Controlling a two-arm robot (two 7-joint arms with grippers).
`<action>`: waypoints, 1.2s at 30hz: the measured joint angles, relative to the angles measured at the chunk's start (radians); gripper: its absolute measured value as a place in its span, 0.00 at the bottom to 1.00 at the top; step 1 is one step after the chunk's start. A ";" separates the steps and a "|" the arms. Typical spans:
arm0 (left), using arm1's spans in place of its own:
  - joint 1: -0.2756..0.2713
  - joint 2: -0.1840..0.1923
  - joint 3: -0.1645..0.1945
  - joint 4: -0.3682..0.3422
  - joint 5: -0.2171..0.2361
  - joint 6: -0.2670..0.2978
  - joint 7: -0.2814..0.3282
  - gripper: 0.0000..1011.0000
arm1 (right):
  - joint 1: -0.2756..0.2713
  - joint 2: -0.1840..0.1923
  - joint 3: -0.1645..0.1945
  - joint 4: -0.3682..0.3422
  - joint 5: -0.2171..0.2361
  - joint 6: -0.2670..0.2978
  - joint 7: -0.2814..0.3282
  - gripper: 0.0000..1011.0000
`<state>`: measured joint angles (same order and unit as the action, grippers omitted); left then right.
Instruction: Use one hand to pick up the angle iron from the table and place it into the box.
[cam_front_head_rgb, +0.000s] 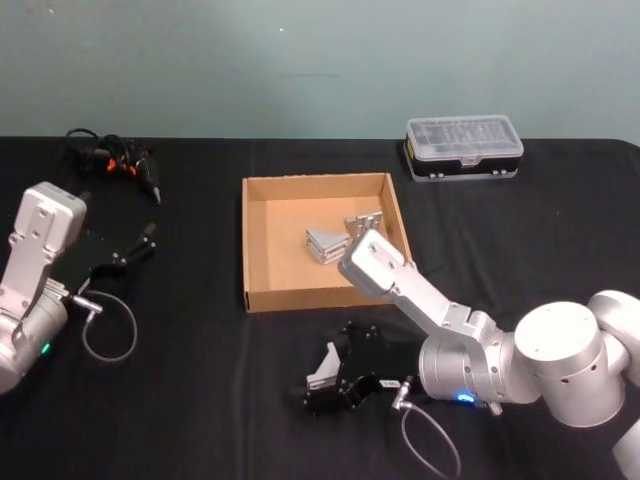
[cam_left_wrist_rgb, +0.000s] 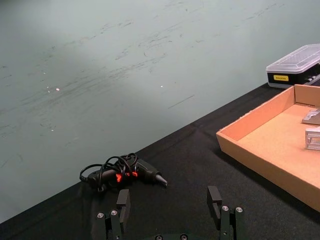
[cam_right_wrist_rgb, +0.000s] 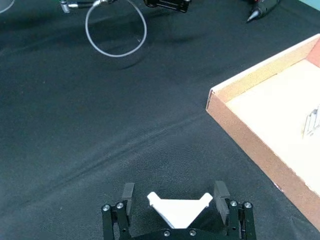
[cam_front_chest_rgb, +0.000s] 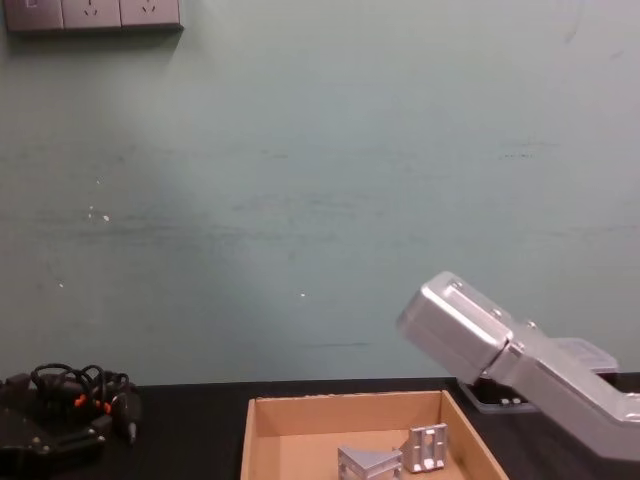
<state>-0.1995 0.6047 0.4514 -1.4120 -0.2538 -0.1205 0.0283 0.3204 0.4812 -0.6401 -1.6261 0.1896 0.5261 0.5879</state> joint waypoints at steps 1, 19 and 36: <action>0.000 0.000 0.000 0.000 0.000 0.000 0.000 1.00 | 0.001 -0.001 -0.002 0.002 0.001 0.000 -0.003 0.99; 0.000 0.000 0.000 0.000 0.000 0.000 0.000 1.00 | 0.006 -0.007 -0.004 0.016 0.007 0.009 -0.011 0.85; 0.000 0.000 0.000 0.000 0.000 0.000 0.000 1.00 | 0.005 -0.006 -0.004 0.013 0.005 0.007 -0.009 0.74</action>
<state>-0.1995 0.6047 0.4513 -1.4120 -0.2539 -0.1205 0.0283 0.3250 0.4753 -0.6437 -1.6126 0.1950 0.5334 0.5792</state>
